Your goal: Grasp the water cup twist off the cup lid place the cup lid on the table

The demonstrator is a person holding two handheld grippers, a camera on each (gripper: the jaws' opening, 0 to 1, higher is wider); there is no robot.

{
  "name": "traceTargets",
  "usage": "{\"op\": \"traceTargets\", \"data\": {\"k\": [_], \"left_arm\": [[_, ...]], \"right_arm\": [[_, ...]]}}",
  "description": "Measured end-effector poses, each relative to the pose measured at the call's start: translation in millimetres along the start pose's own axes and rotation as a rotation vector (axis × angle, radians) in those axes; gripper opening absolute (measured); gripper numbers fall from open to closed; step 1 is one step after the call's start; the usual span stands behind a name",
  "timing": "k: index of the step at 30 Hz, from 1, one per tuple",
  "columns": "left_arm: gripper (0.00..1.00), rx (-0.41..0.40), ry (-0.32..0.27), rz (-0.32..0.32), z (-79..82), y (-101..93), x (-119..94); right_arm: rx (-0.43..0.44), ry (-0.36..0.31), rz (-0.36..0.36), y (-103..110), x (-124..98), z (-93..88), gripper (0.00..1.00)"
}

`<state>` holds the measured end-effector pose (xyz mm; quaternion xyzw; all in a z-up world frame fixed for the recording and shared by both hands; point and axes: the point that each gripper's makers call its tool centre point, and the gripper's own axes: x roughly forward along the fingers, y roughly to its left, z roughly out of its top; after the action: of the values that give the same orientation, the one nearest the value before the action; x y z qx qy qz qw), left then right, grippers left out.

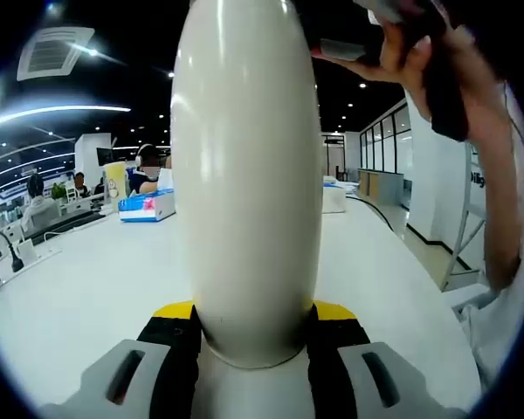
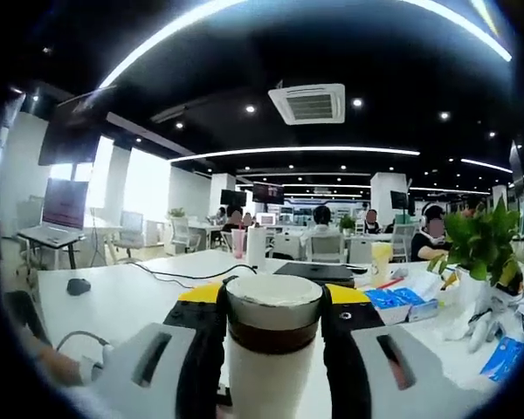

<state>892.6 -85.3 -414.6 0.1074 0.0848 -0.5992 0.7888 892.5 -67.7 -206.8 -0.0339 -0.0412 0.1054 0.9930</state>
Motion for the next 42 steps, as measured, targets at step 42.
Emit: {"op": "traceTargets", "data": {"k": [42], "left_arm": [[0.49,-0.001,0.000,-0.002,-0.9,-1.7,-0.2]], "right_arm": [[0.000,0.064,0.260,4.1,-1.2,-3.0,0.45]]}}
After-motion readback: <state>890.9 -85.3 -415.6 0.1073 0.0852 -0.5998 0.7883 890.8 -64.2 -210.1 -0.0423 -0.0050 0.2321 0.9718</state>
